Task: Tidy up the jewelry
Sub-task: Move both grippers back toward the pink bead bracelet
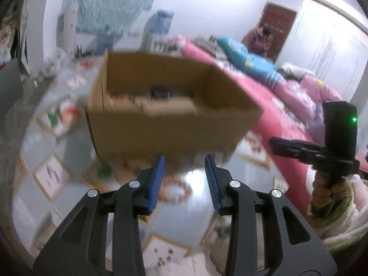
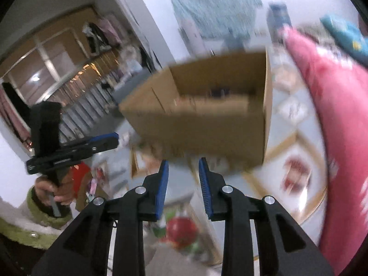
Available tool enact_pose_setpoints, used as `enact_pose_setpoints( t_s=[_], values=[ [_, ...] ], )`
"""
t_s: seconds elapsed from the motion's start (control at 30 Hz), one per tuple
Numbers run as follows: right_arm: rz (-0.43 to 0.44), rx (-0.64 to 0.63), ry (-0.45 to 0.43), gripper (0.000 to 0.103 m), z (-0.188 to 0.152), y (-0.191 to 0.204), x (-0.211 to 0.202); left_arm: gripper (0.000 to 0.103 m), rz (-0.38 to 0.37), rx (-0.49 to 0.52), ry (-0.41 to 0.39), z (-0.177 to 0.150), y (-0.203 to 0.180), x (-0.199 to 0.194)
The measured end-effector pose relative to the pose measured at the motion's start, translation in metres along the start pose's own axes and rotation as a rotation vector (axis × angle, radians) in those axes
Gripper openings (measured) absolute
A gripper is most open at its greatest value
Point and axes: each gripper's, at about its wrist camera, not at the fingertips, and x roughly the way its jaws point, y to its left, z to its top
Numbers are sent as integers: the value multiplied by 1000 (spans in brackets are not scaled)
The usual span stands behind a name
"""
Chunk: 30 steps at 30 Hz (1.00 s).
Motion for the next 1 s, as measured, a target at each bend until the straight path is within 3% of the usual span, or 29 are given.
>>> enact_pose_setpoints(
  t_s=[0.13, 0.3, 0.5, 1.0],
  values=[
    [3, 92, 86, 27, -18, -6, 33, 43, 7, 40, 53, -20, -9, 20],
    [18, 138, 119, 27, -21, -10, 48, 50, 30, 127, 105, -26, -22, 51],
    [21, 153, 139, 27, -22, -9, 56, 50, 47, 93, 191, -31, -11, 82],
    [39, -51, 136, 27, -1, 37, 98, 56, 92, 41, 154, -45, 18, 57]
  ],
)
